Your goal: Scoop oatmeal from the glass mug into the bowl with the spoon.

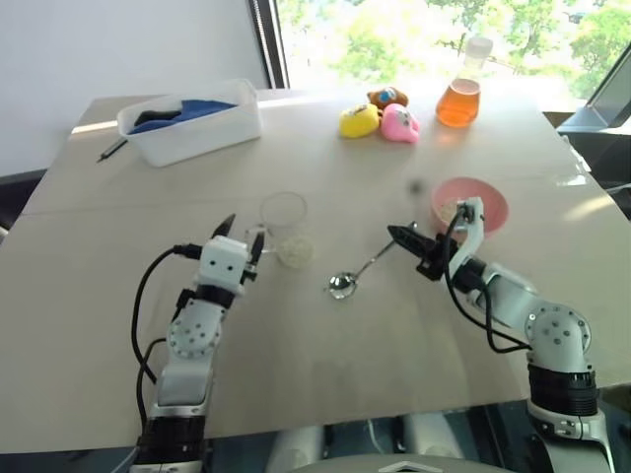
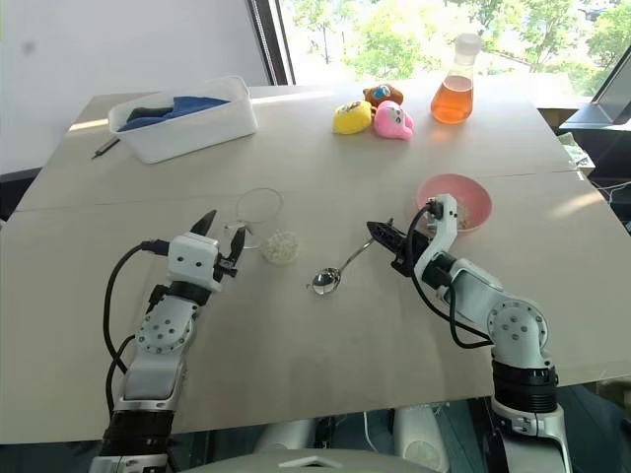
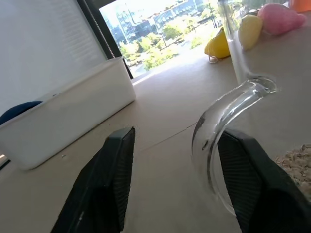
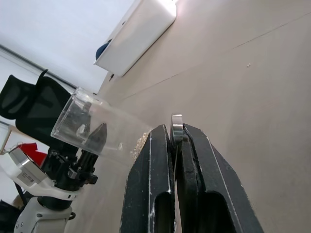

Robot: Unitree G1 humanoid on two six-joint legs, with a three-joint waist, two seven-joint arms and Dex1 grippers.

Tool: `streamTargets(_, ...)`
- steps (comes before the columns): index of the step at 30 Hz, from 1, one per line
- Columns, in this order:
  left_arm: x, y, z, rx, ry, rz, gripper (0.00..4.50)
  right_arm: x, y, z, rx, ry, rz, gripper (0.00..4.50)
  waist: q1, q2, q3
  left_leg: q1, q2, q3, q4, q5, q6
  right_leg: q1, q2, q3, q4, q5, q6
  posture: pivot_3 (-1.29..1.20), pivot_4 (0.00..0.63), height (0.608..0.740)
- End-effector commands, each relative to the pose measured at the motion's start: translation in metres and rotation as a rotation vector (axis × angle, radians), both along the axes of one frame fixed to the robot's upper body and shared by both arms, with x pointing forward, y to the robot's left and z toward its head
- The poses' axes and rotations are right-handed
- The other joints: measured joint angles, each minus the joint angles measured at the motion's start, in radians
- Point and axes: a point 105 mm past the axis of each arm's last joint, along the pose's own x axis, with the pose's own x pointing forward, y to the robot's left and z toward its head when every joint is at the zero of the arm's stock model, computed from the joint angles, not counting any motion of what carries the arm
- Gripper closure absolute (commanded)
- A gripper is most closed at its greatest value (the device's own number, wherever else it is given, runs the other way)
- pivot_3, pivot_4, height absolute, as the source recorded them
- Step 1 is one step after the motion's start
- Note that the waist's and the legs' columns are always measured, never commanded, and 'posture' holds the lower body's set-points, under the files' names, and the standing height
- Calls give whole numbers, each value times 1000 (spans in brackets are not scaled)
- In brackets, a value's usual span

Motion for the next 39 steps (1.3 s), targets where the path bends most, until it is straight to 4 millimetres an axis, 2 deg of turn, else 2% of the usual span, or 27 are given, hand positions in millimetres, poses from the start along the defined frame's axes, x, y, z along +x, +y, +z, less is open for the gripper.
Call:
streamTargets(1, 1, 1, 6, -3, -14, 5, 3496, -2, -1, 14, 16, -60, -2, 4500, 0, 0, 0, 0, 0, 0, 0, 0, 0, 0, 0, 0, 0, 0, 0, 0, 150, 740)
streamTargets(11, 1, -3, 5, -15, -5, -5, 3496, -1, 0, 14, 17, -63, -3, 4500, 0, 0, 0, 0, 0, 0, 0, 0, 0, 0, 0, 0, 0, 0, 0, 0, 150, 740)
streamTargets(12, 1, -4, 5, -18, -6, -8, 3922, -1, 0, 14, 18, -63, -3, 4500, 0, 0, 0, 0, 0, 0, 0, 0, 0, 0, 0, 0, 0, 0, 0, 0, 150, 740)
streamTargets(15, 1, -3, 5, -21, -7, -7, 4462, -1, 0, 15, 16, -67, -3, 4500, 1, -1, -1, 0, 0, 0, 0, 0, 0, 0, 0, 0, 0, 0, 0, 0, 150, 740)
streamTargets(24, 2, -3, 3, -29, 6, -5, 4462, 3, -1, 22, 18, -89, -21, 4500, -3, 0, -1, 2, 0, 1, 0, 0, 1, 1, 0, 2, 2, 0, 0, 0, 150, 740)
streamTargets(29, 2, -7, 4, -67, 13, -38, 4462, 15, -6, 49, 44, -146, -47, 4500, -2, 0, -1, 2, 0, 1, 0, 0, 0, 0, 0, 2, 3, 0, 0, 0, 150, 740)
streamTargets(34, 4, -15, 8, -96, 23, -97, 4462, 25, -9, 98, 69, -269, -58, 4500, 0, 0, -1, 2, 0, 1, 0, 0, 0, 0, 0, 1, 2, 0, 0, 0, 150, 740)
streamTargets(36, 7, -17, 9, -98, 28, -120, 4462, 24, -6, 124, 79, -343, -41, 4500, 0, 0, -1, 1, 0, 1, 0, 0, 0, 0, 0, 1, 2, 0, 0, 0, 150, 740)
streamTargets(39, 12, -17, 8, -95, 35, -139, 4462, 20, 2, 147, 94, -411, -8, 4500, 1, 0, -1, -2, -1, 1, 1, 0, -1, -4, 0, 1, 2, 0, 0, 0, 150, 740)
